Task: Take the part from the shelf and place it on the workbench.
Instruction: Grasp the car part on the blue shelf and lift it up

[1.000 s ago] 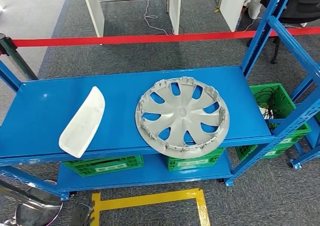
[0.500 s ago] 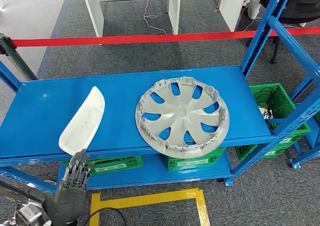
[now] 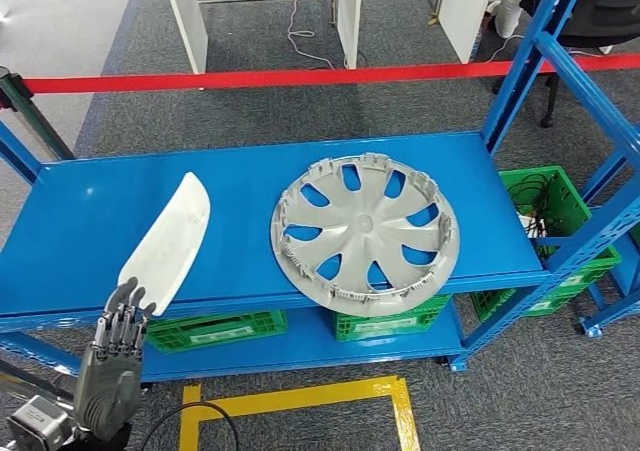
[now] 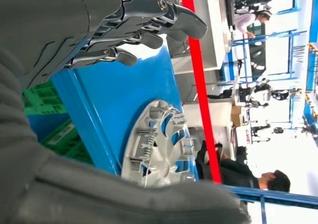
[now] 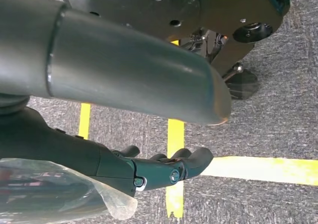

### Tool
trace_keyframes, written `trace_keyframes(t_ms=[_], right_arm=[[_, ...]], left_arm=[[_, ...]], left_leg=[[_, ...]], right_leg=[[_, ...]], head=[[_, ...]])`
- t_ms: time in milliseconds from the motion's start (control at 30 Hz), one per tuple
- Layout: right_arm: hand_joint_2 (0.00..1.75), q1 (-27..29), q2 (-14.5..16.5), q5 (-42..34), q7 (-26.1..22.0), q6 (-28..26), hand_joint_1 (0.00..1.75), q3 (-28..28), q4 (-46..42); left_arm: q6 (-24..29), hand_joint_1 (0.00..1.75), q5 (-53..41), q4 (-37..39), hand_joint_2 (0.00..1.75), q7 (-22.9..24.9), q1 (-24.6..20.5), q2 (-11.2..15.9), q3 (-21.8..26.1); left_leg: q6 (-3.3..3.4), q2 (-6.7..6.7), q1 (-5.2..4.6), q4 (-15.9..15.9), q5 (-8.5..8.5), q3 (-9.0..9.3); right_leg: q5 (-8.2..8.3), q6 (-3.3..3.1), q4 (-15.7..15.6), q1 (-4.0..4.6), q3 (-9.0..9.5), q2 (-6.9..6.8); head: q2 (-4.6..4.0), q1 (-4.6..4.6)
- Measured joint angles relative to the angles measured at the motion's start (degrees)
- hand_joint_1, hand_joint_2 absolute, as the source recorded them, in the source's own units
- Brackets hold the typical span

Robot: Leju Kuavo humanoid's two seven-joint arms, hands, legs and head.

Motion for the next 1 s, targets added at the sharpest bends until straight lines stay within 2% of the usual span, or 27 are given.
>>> trace_keyframes(t_ms=[167, 333, 433, 600, 1000], right_arm=[[0.0, -0.1, 0.0, -0.1, 0.1, -0.1, 0.0, 0.3, 0.0], [0.0, -0.2, 0.0, -0.2, 0.4, -0.6, 0.0, 0.5, 0.0], [0.0, -0.2, 0.0, -0.3, 0.5, -0.9, 0.0, 0.9, 0.0], [0.0, -0.1, -0.2, 0.0, 0.2, 0.6, 0.0, 1.4, 0.3], [0.0, 0.7, -2.2, 0.2, 1.1, 2.3, 0.0, 2.3, 0.9]], left_arm=[[1.3, 0.0, -1.5, -0.2, 1.75, 0.8, 0.0, -0.4, 0.7], [6.5, 0.0, -8.2, -0.1, 1.75, 4.4, -0.3, -0.3, 2.4], [9.5, 0.0, -14.1, 0.4, 1.75, 5.3, -1.1, 0.3, 4.6], [10.8, 0.0, -20.3, 1.9, 1.75, 7.1, -2.5, 1.7, 7.6], [15.2, 0.0, -33.1, 5.3, 1.75, 13.3, -6.3, 5.0, 9.0]], left_leg=[[0.0, 0.0, 0.0, 0.0, 0.0, 0.01], [0.0, 0.0, 0.0, 0.0, 0.0, 0.01], [0.0, 0.0, 0.0, 0.0, 0.0, 0.01], [0.0, 0.0, 0.01, 0.0, 0.0, 0.07], [0.0, 0.01, -0.02, 0.0, 0.0, 0.05]], right_leg=[[0.0, 0.0, 0.0, 0.0, -0.01, 0.0], [0.0, 0.0, 0.0, 0.0, -0.02, 0.0], [0.0, 0.0, 0.0, 0.0, -0.01, 0.0], [0.0, 0.0, 0.0, 0.01, -0.02, 0.01], [0.0, 0.0, 0.0, 0.0, -0.02, 0.01]], head=[[0.0, 0.0], [0.0, 0.0], [0.0, 0.0], [0.0, 0.0], [0.0, 0.0]])
